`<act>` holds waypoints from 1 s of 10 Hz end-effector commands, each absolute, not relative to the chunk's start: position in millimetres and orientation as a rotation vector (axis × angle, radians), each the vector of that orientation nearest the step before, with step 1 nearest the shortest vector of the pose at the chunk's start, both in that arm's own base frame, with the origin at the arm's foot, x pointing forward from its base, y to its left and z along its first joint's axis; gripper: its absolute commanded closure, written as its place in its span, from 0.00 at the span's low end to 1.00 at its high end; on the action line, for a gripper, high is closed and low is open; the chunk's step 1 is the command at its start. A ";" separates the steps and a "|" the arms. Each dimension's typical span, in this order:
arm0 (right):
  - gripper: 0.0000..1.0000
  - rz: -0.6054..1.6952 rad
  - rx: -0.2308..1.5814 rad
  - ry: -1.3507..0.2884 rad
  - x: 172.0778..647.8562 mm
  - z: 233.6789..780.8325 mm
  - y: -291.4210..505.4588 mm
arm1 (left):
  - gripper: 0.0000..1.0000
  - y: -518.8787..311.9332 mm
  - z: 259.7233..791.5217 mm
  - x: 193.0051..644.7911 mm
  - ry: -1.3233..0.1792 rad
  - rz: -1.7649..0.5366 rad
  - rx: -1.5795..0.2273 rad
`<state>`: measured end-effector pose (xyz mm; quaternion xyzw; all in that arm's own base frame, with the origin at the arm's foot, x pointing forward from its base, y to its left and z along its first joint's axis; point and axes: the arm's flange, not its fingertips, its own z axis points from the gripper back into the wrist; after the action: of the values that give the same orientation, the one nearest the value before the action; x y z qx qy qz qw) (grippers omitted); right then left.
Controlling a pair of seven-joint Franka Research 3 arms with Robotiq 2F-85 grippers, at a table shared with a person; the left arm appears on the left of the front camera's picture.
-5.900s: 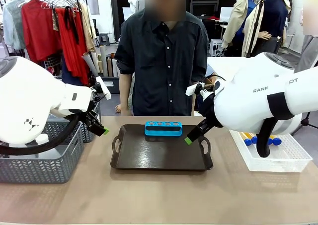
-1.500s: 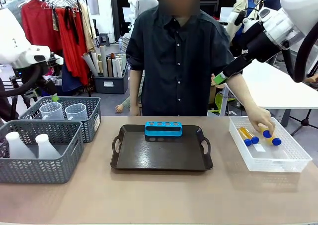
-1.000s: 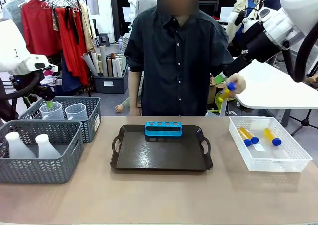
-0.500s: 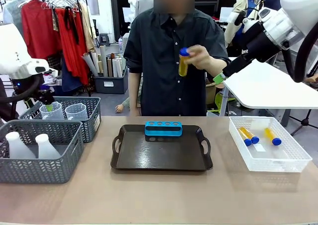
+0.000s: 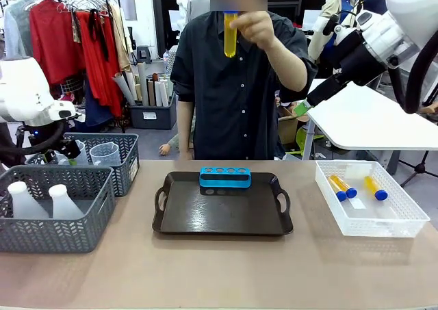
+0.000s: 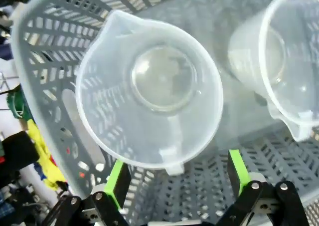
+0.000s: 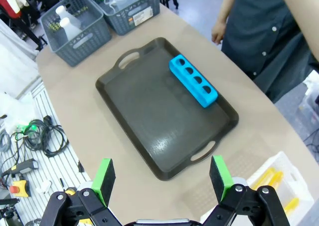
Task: Prepare the laboratory tools.
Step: Pick up one Large Measuring Cup and place it on the Handle tray.
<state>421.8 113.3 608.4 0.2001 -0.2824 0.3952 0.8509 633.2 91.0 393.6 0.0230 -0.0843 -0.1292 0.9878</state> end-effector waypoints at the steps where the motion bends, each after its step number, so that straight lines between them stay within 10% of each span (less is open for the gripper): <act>1: 0.00 0.821 0.433 -0.589 421.4 608.9 113.4 | 0.00 94.3 388.9 642.3 -0.202 -0.208 0.081; 3: 0.00 0.821 0.433 -0.589 421.4 608.9 113.4 | 0.00 93.8 378.9 646.2 -0.167 -0.215 0.056; 8: 0.00 0.821 0.433 -0.589 421.4 608.9 113.4 | 1.00 98.6 386.6 641.0 -0.163 -0.200 0.083; 10: 0.00 0.821 0.433 -0.589 421.4 608.9 113.4 | 1.00 99.5 389.6 637.7 -0.157 -0.203 0.065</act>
<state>421.8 113.3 608.3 0.2001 -0.2823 0.3952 0.8509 638.8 99.6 382.4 0.0286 -0.0843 -0.1059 0.9904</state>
